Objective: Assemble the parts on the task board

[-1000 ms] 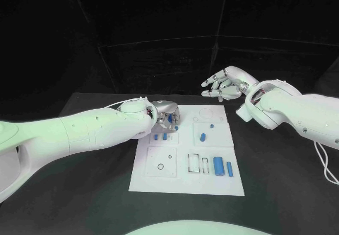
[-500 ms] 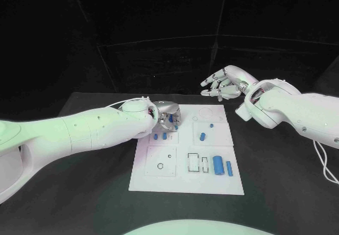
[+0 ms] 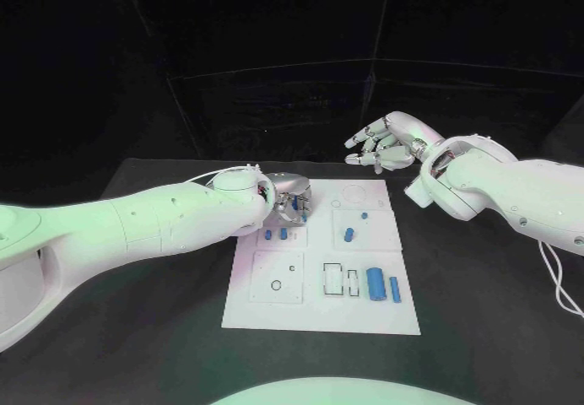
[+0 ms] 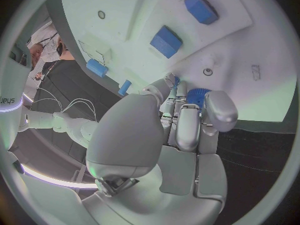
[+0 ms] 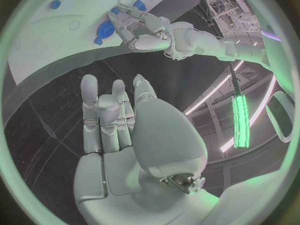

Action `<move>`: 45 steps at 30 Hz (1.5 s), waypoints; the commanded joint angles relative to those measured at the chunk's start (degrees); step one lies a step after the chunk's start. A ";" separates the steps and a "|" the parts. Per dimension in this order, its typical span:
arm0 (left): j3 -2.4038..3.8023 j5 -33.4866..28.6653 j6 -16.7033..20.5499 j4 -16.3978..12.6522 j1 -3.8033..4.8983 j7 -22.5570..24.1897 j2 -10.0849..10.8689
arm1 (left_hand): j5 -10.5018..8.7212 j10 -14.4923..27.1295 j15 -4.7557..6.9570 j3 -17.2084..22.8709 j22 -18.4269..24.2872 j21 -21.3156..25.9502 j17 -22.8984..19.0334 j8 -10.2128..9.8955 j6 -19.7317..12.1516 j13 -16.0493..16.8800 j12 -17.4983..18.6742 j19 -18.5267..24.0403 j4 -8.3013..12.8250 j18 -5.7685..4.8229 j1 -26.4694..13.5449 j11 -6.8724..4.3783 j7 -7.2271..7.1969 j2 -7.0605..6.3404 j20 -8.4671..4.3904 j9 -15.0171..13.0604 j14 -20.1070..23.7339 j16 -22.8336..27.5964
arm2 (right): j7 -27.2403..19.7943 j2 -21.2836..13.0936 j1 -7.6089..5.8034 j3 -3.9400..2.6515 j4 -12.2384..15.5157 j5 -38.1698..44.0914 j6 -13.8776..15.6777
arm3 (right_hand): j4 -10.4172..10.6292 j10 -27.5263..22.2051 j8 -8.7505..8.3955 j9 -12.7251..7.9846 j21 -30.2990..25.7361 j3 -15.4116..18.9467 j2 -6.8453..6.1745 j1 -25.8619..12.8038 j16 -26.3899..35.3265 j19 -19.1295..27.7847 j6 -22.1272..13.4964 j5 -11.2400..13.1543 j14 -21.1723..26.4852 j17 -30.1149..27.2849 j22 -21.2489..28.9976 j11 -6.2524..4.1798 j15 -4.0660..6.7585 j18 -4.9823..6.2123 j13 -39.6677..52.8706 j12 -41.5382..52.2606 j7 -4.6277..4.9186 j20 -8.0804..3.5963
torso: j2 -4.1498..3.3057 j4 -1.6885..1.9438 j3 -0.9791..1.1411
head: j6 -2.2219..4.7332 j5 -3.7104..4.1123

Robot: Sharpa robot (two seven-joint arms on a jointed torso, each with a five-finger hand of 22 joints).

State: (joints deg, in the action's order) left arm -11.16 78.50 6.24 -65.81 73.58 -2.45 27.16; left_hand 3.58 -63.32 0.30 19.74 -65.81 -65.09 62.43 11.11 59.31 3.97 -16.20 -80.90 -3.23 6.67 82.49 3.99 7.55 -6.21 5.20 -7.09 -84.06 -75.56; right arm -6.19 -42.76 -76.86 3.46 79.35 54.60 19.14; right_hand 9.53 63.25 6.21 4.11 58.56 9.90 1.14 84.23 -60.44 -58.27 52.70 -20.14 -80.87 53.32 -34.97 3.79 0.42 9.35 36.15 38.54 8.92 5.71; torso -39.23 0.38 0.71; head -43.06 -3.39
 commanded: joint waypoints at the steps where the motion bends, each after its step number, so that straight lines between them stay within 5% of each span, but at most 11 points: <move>1: -0.10 0.42 -1.76 0.32 -0.19 -1.46 -0.21 | 0.00 -0.83 0.62 0.66 -0.38 -0.43 -0.50 -0.01 0.77 -0.09 0.44 -0.42 0.00 -0.70 -0.18 -0.10 -0.15 0.44 -0.12 0.11 -0.57 -0.14 | -0.48 0.09 -0.12 -0.04 0.12 -0.12 0.12 | 0.24 0.02 0.37 0.07 -0.11 -0.04 -0.02 0.48 0.13 -0.40 -0.43 -0.22 -0.31 0.05 -0.05 -0.07 0.14 0.87 -0.08 -0.23 -0.02 0.09 | 0.02 -0.01 0.01 | -0.05 -0.02; 12: -0.09 0.43 -1.20 0.58 -0.28 -1.46 -0.29 | -0.04 -2.38 0.87 2.80 -0.81 -0.72 -1.29 -0.34 1.95 -0.15 1.88 -0.71 0.85 -0.79 -0.14 -0.40 -0.27 0.78 -0.49 0.38 -0.69 0.07 | -0.51 0.12 -0.12 -0.04 0.14 -0.12 0.12 | 0.27 0.04 0.39 0.07 -0.12 -0.04 0.01 0.48 0.14 -0.41 -0.40 -0.23 -0.32 0.05 -0.05 -0.07 0.14 0.87 -0.11 -0.22 -0.02 0.09 | 0.06 0.07 0.00 | -0.06 0.10; 22: 0.00 -0.14 3.44 -0.90 -0.37 0.76 0.89 | -0.04 -2.76 0.79 3.81 -1.23 -1.05 -1.58 -0.75 2.12 -0.18 2.80 -0.87 1.41 -0.90 -0.25 -0.26 -0.03 0.50 -0.48 0.60 -0.73 0.09 | -0.56 0.06 -0.12 -0.04 0.15 -0.12 0.13 | 0.27 0.04 0.39 0.07 -0.12 -0.04 0.01 0.48 0.14 -0.41 -0.40 -0.23 -0.32 0.05 -0.05 -0.07 0.14 0.87 -0.11 -0.22 -0.02 0.09 | 0.06 0.10 0.01 | 0.23 0.14; 25: 0.27 -0.85 4.88 -1.99 -0.37 1.45 1.73 | -0.02 -2.88 0.78 4.02 -1.29 -1.09 -1.67 -0.82 2.20 -0.17 2.97 -0.90 1.50 -0.91 -0.29 -0.25 -0.01 0.46 -0.47 0.63 -0.73 0.11 | -0.57 0.04 -0.12 -0.04 0.12 -0.12 0.13 | 0.27 0.04 0.39 0.07 -0.12 -0.04 0.01 0.48 0.14 -0.41 -0.40 -0.23 -0.32 0.05 -0.05 -0.07 0.14 0.87 -0.11 -0.22 -0.02 0.09 | 0.09 0.14 0.01 | 0.29 0.11; 34: 2.43 -2.88 6.62 -6.10 -0.34 1.49 5.06 | -0.02 -3.11 0.78 4.36 -1.37 -1.14 -1.70 -0.88 2.38 -0.15 3.18 -0.93 1.67 -0.92 -0.34 -0.25 0.02 0.43 -0.47 0.67 -0.76 0.08 | -0.64 0.05 -0.12 -0.04 -0.10 -0.12 0.10 | 0.27 0.04 0.39 0.07 -0.12 -0.04 0.01 0.48 0.14 -0.41 -0.40 -0.23 -0.32 0.05 -0.05 -0.07 0.14 0.87 -0.11 -0.22 -0.02 0.09 | 0.13 0.15 0.01 | 0.55 -0.23; 45: 2.83 -4.14 5.42 -9.99 -0.34 0.19 10.42 | -0.04 -3.50 0.77 4.80 -1.60 -1.32 -1.84 -1.03 2.64 -0.12 3.59 -1.02 1.89 -0.96 -0.65 -0.24 0.05 0.18 -0.47 0.76 -0.78 0.05 | -0.64 -0.06 -0.11 -0.04 -0.36 -0.13 0.04 | 0.27 0.04 0.39 0.07 -0.12 -0.04 0.01 0.48 0.14 -0.41 -0.40 -0.23 -0.32 0.05 -0.05 -0.07 0.14 0.87 -0.11 -0.22 -0.02 0.09 | 0.05 0.17 0.00 | 0.76 -0.39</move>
State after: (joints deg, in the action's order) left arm -8.37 75.66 11.73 -75.50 73.17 -1.78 37.41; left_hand 3.54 -66.46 0.81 24.13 -67.36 -66.14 60.65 10.44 61.52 3.79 -12.86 -81.37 -1.34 6.67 82.18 3.88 7.76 -5.89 4.77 -6.36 -84.16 -75.56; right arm -6.27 -42.79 -76.86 3.46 78.98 54.60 19.13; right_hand 9.53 63.25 6.21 4.11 58.56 9.90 1.14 84.23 -60.44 -58.26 52.70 -20.14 -80.87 53.28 -34.95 3.79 0.42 9.35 36.10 38.54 8.92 5.71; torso -39.16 0.55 0.70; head -42.31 -3.74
